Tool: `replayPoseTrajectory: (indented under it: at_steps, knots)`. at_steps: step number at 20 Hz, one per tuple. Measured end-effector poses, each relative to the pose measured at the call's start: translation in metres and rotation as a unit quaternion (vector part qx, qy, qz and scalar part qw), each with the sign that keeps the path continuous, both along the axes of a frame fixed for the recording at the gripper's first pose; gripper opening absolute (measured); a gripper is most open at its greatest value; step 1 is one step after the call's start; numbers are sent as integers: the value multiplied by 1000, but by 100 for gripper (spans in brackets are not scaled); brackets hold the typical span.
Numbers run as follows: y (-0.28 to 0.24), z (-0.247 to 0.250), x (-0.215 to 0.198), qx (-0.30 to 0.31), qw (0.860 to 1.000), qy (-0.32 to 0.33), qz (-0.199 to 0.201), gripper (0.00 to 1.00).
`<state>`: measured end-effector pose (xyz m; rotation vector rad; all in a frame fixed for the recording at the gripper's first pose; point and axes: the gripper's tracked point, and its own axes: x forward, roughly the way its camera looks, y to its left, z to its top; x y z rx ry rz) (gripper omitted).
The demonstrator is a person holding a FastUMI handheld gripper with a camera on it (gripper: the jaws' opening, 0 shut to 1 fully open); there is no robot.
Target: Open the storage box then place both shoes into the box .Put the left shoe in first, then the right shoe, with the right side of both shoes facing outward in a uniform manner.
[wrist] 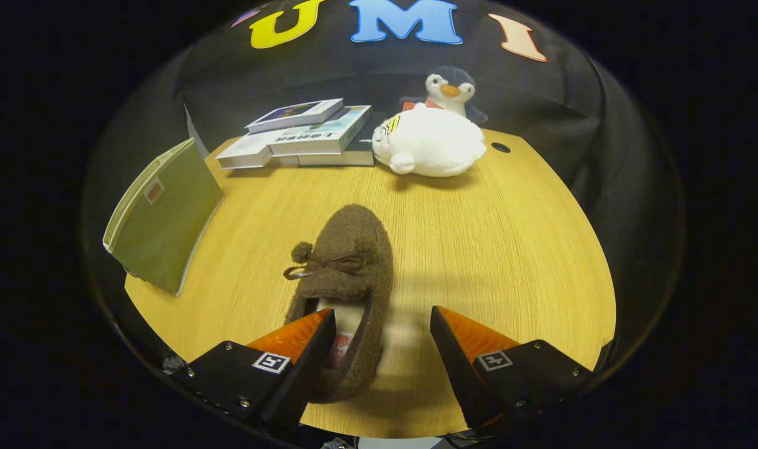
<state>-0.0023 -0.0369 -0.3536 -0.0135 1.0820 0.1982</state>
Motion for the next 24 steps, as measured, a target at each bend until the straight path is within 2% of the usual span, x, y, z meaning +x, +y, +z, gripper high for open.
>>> replayPoseTrajectory:
  at_steps: [2, 3, 4, 5, 6, 7, 8, 9, 10, 12, 13, 19, 24]
  knots:
    - [0, -9, 2, 4, 1000, 10, -5, 92]
    - [0, -13, 1, 9, 1000, 15, -6, 83]
    - [3, -11, 0, 22, 1000, 19, -10, 83]
    - [7, -12, 1, 31, 999, 22, -13, 71]
    - [9, -13, 2, 35, 999, 24, -14, 63]
    - [13, -14, 2, 40, 999, 28, -13, 47]
    - [16, -14, 2, 42, 999, 31, -15, 41]
    - [15, -14, 3, 38, 999, 29, -20, 25]
    - [15, -14, 1, 35, 999, 35, -20, 21]
    - [10, -11, 2, 26, 998, 38, -37, 21]
    - [8, -17, 5, 33, 997, 47, -47, 1]
    - [8, -1, 4, 75, 990, 65, -105, 1]
    - [23, 34, 13, 102, 984, 45, -136, 1]
